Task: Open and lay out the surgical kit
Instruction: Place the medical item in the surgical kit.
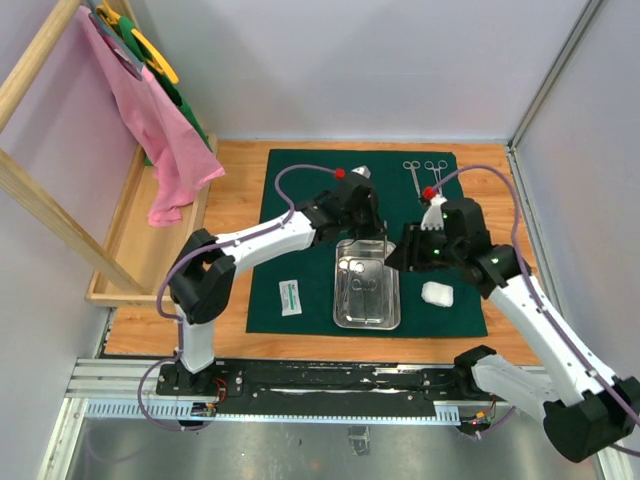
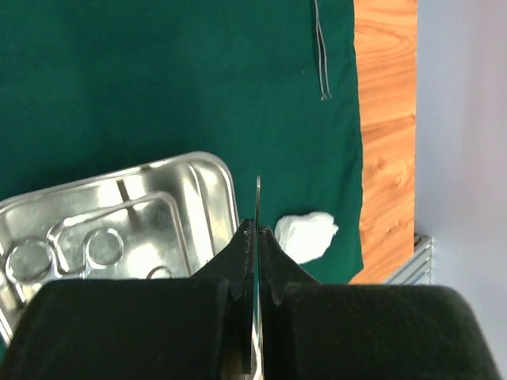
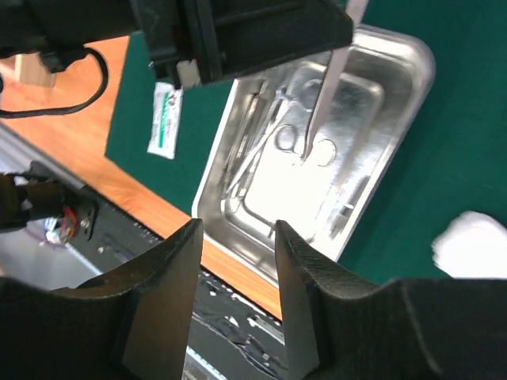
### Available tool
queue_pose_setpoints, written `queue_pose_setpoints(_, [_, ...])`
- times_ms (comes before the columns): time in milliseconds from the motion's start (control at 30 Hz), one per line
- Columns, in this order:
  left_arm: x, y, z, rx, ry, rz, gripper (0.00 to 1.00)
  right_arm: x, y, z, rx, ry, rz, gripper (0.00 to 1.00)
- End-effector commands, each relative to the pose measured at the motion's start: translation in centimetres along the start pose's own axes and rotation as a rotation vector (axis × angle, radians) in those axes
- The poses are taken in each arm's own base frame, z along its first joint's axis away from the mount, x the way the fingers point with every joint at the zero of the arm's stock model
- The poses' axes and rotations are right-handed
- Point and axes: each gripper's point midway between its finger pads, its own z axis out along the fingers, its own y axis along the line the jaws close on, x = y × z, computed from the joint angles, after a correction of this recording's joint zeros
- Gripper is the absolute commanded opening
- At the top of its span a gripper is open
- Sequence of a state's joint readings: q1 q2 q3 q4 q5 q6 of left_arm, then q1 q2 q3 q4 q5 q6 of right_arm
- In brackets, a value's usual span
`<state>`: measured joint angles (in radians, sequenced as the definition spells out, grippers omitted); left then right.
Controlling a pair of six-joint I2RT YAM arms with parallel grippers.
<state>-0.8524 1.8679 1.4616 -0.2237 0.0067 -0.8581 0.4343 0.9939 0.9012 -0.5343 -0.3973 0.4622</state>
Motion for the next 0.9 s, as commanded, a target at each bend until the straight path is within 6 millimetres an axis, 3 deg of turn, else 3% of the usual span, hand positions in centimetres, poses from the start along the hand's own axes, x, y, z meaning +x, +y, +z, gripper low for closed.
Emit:
queue_pose_setpoints(0, [-0.7, -0.4, 2.5, -0.055, 0.004, 0.022, 0.0, 0.0, -4.2, -5.2, 0.276, -0.028, -0.028, 0.45])
queue_pose_setpoints(67, [-0.9, -1.0, 4.6, -0.073, 0.018, 0.02, 0.01, -1.2, -5.1, -7.8, 0.37, -0.109, -0.039, 0.48])
queue_pose_setpoints(100, [-2.0, -2.7, 5.5, -0.055, 0.004, 0.019, 0.0, -1.8, -5.4, -9.1, 0.409, -0.149, -0.04, 0.49])
queue_pose_setpoints(133, [-1.0, -1.8, 7.0, -0.095, 0.039, 0.022, 0.0, -2.3, -5.4, -10.2, 0.434, -0.185, -0.044, 0.49])
queue_pose_setpoints(167, [-2.3, -3.8, 7.8, -0.067, 0.02, 0.02, 0.0, -2.7, -5.5, -11.1, 0.455, -0.211, -0.045, 0.5])
queue_pose_setpoints(267, [-2.6, -4.8, 11.2, -0.076, 0.024, 0.004, 0.0, -3.4, -5.4, -12.7, 0.484, -0.259, -0.06, 0.52])
queue_pose_setpoints(433, [-0.9, -3.0, 15.0, -0.091, 0.045, -0.075, 0.0, -3.0, -5.6, -12.3, 0.476, -0.263, -0.052, 0.52])
queue_pose_setpoints(867, [0.5, -3.8, 18.1, 0.019, 0.047, -0.13, 0.01, -0.9, -6.9, -9.5, 0.444, -0.211, -0.027, 0.51])
